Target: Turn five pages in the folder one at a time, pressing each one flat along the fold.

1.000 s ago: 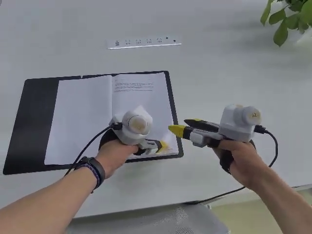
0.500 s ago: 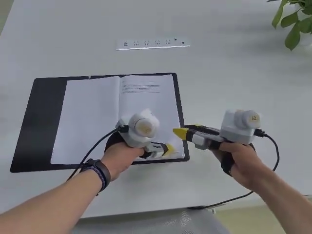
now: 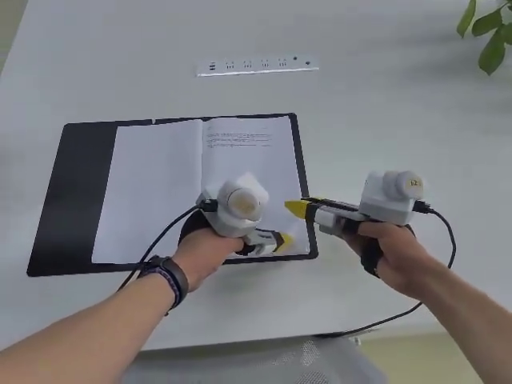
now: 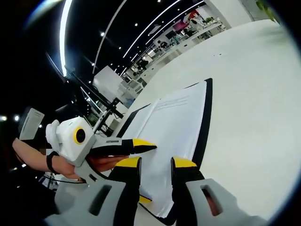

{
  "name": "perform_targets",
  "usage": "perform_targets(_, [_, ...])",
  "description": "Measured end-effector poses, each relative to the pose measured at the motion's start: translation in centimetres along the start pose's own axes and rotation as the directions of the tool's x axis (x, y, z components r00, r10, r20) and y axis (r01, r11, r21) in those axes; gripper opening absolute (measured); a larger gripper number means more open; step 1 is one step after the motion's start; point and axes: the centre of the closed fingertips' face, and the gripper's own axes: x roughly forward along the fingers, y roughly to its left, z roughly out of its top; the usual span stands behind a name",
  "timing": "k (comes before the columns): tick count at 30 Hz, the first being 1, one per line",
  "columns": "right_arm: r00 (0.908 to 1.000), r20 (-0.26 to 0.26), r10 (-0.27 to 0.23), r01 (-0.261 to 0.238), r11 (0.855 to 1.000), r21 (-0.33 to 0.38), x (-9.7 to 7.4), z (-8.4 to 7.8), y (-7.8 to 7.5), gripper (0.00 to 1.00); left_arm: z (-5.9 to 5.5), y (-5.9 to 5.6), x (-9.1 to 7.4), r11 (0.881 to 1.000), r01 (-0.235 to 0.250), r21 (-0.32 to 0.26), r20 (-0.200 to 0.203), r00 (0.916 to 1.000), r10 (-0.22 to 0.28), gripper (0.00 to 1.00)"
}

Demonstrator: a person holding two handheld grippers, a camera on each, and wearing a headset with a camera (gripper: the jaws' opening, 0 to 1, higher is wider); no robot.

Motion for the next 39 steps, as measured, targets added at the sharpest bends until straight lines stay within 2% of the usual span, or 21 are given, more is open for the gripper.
perform_targets(8, [0.9996,0.009,0.025,-0.025,0.998,0.061,-0.5,-0.9,0.6,0.10,0.6,-0.6,-1.0,1.000,0.014,0.003,0.016,0.9998,-0.014,0.71])
perform_targets(13, [0.9996,-0.008,0.027,-0.026,0.996,0.080,-0.7,-1.8,0.8,0.04,1.0,-0.5,-1.6,1.000,0.013,0.002,0.031,0.9994,-0.013,0.72])
perform_targets(16, [0.9999,-0.005,0.015,-0.015,0.995,0.095,-0.7,-2.0,0.7,0.03,1.1,-0.5,-2.0,1.000,0.004,0.004,0.034,0.9994,-0.004,0.72])
perform_targets(18, [1.0000,-0.002,-0.008,0.008,0.997,0.083,-0.8,-2.1,0.3,0.02,1.2,-0.3,-2.3,1.000,0.004,-0.015,0.043,0.9991,-0.004,0.73])
perform_targets(25, [1.0000,0.006,0.002,-0.003,0.994,0.112,-0.6,-1.9,0.6,0.00,1.4,-0.1,-3.3,1.000,-0.008,-0.016,0.057,0.9983,0.009,0.75])
perform_targets(30, [0.9996,0.019,0.020,-0.022,0.992,0.123,-0.5,-1.4,1.2,0.00,1.4,0.0,-4.2,1.000,-0.017,-0.015,0.066,0.9976,0.018,0.74])
perform_targets(39, [0.9990,0.033,0.031,-0.034,0.993,0.112,-0.4,-0.9,2.8,0.00,0.6,0.1,-5.7,0.999,-0.028,-0.021,0.075,0.9967,0.030,0.75])
